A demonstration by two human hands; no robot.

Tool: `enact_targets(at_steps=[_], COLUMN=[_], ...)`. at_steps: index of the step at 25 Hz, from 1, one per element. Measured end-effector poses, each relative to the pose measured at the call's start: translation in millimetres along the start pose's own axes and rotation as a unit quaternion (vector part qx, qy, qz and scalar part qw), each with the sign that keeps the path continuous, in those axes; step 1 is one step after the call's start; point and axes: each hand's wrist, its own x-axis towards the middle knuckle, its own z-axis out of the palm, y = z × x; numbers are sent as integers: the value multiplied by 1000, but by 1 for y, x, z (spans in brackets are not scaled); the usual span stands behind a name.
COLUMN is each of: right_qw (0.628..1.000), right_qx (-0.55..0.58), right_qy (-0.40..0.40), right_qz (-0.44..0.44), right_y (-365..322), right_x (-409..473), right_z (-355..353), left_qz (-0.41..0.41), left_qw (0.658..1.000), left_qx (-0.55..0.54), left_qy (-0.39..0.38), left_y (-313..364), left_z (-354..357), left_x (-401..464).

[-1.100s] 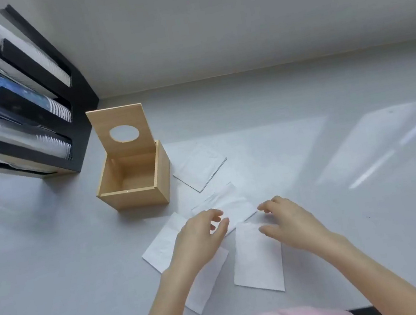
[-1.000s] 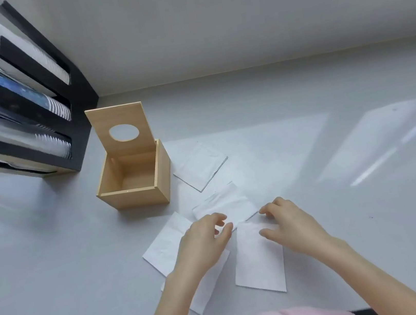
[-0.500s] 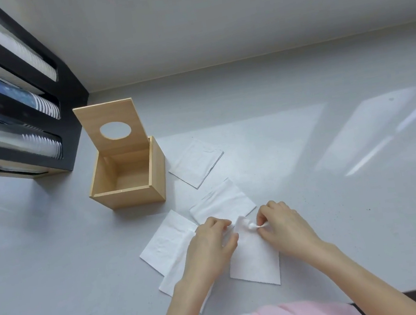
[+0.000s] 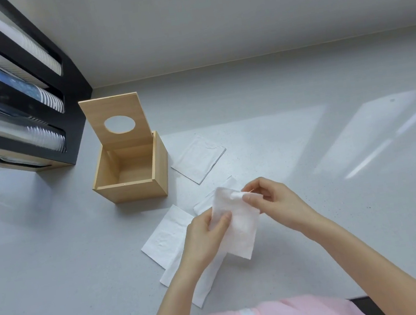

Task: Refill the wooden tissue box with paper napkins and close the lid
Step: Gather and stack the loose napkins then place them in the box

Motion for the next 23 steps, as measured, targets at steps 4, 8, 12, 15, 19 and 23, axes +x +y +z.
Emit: enact_targets(at_steps=[4, 8, 12, 15, 19, 23], right_qw=[991, 928, 911, 938, 955, 985], right_qx=[-99, -358, -402, -336, -280, -128], right_qy=[84, 84, 82, 63, 79, 98], right_qz=[35, 58, 51, 66, 64, 62], right_y=[9, 19, 23, 26, 27, 10], right_x=[21, 35, 36, 37, 38, 32], right_z=[5, 22, 28, 25, 22, 17], left_qz=[-34, -50, -69, -76, -87, -84], left_qw=[998, 993, 987, 987, 985, 984], left_qx=[-15, -47, -73, -77, -74, -87], left_qy=[52, 95, 124, 122, 126, 131], left_y=[-7, -12, -17, -20, -24, -22], left_z=[-12, -21, -24, -23, -26, -38], left_x=[-3, -5, -4, -4, -4, -11])
